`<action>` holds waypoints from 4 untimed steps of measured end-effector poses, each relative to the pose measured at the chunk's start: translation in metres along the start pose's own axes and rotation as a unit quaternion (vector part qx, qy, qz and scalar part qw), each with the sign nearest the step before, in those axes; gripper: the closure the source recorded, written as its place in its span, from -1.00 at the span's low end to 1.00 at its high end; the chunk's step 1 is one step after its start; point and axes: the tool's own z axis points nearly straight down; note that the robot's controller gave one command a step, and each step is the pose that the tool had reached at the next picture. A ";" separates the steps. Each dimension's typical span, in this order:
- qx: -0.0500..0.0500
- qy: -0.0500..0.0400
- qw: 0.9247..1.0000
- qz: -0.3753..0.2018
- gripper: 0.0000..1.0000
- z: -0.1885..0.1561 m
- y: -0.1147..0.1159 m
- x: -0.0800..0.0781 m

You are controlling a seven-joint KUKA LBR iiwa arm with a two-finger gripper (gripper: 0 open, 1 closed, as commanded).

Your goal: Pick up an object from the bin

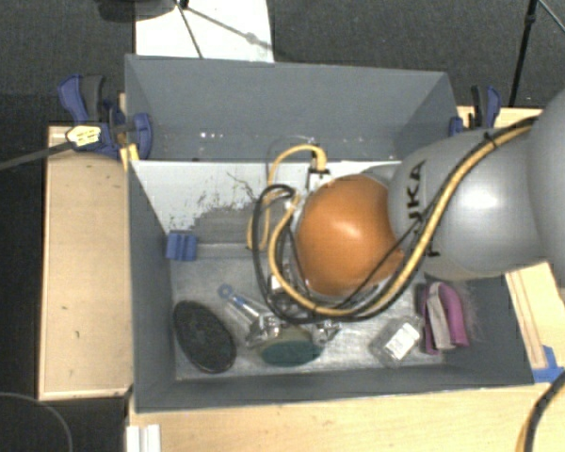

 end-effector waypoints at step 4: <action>0.000 0.001 1.000 -0.025 -1.00 0.000 -0.004 -0.005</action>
Offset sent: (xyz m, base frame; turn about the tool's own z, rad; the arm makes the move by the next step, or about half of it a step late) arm 0.0053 0.0011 0.0015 -0.1107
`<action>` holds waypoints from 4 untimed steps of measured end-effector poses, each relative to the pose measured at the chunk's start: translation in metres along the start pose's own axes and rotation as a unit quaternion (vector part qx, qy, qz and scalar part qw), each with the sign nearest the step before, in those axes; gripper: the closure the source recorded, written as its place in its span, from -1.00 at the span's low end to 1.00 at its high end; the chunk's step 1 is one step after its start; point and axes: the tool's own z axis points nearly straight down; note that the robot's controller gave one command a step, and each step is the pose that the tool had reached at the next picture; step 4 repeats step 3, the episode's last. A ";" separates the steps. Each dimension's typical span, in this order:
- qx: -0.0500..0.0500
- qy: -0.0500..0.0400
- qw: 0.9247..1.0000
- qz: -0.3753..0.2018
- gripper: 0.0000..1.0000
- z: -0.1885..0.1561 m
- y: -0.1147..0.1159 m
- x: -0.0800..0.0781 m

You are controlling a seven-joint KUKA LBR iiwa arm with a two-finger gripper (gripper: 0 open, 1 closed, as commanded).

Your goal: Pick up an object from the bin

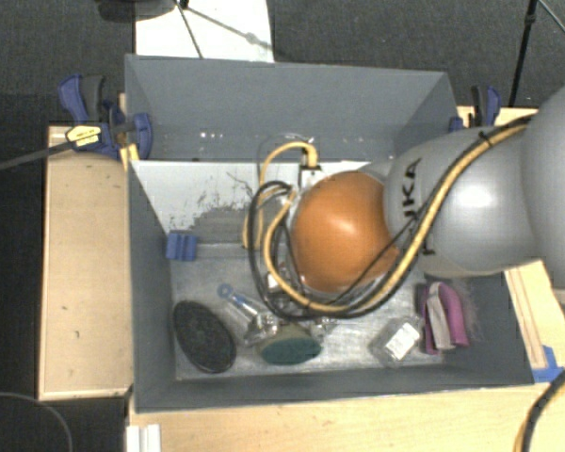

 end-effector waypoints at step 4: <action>0.003 -0.001 1.000 0.003 1.00 -0.173 0.019 0.004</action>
Offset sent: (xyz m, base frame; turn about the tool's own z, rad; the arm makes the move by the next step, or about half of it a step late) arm -0.0075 -0.0059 0.0047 0.0172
